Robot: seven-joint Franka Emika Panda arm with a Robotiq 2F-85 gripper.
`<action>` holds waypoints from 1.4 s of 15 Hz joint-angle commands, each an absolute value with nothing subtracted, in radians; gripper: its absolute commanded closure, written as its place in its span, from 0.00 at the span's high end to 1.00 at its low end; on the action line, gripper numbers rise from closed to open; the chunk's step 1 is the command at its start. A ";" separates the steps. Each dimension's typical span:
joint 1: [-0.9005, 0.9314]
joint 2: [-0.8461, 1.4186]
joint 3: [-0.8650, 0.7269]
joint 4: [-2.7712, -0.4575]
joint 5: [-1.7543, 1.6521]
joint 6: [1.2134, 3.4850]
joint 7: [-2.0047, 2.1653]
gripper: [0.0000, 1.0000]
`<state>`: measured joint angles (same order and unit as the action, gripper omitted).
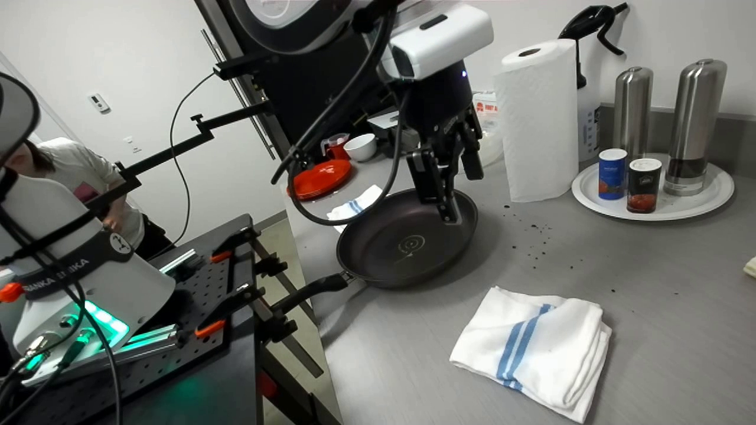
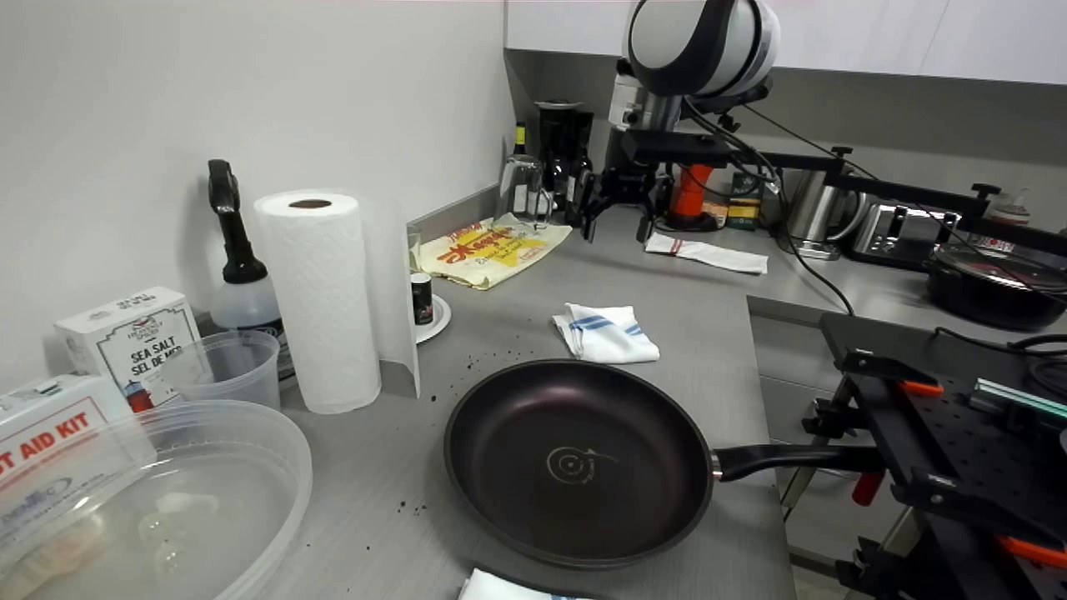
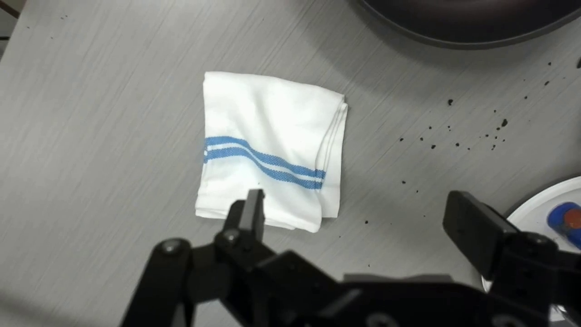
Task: Use the white and blue towel on the right to wipe the black pan
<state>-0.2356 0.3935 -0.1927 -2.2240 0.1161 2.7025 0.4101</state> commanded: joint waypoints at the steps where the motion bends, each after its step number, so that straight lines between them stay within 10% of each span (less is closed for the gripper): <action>1: -0.210 0.428 -0.210 -2.196 0.134 2.651 0.384 1.00; 21: -0.358 0.926 -0.157 -1.761 0.133 2.566 0.082 1.00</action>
<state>-0.3343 0.8558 -0.1773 -1.8479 0.1155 2.5890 0.1245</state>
